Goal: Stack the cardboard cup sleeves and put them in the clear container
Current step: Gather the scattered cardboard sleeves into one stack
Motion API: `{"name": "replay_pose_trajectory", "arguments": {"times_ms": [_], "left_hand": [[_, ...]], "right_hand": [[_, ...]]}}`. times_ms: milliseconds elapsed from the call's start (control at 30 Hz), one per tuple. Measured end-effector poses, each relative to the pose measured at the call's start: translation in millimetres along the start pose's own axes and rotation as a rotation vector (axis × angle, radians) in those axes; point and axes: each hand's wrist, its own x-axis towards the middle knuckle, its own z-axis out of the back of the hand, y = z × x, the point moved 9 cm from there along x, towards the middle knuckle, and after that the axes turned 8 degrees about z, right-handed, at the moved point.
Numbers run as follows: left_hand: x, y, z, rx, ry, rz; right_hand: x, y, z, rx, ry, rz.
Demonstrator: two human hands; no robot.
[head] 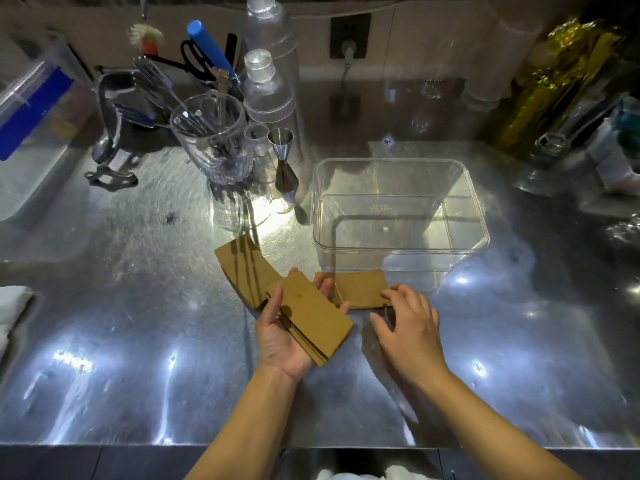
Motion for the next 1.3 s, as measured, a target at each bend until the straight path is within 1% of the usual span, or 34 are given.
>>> {"name": "replay_pose_trajectory", "arguments": {"times_ms": [67,167,267,333,467,600,700,767,867,967,1033,1167,1300], "left_hand": [[-5,-10,1,0.006,0.014,-0.019],[-11,-18,3,0.006,0.012,-0.036],[-14,-20,2,0.007,0.005,-0.036],[-15,-19,1,0.017,0.002,-0.032],[-16,-19,1,0.026,-0.002,-0.039],[-15,-16,2,0.004,0.002,-0.038],[-12,-15,1,0.002,0.003,-0.051],[-10,-15,3,-0.004,-0.017,-0.058],[-6,-14,6,-0.023,-0.04,-0.065],[-4,-13,6,-0.008,-0.053,-0.072],[-3,-10,4,0.004,-0.055,-0.076],[1,2,-2,-0.008,-0.011,-0.035],[5,10,-4,-0.007,-0.011,-0.019]], "right_hand": [[3,1,-10,-0.069,0.091,0.099],[13,12,-19,-0.121,0.168,0.251],[25,16,-29,-0.165,0.265,0.308],[29,16,-34,-0.188,0.311,0.311],[37,14,-31,-0.302,0.319,0.3],[37,5,-33,-0.299,0.413,0.172],[34,-4,-30,-0.226,0.407,0.061],[32,-9,-24,-0.163,0.349,0.005],[26,-13,-13,0.05,0.258,-0.074],[14,-3,-10,0.293,0.274,-0.102],[7,9,-7,0.376,0.259,-0.093],[6,35,-6,0.357,0.198,-0.037],[5,59,-12,0.199,0.174,0.06]]}}
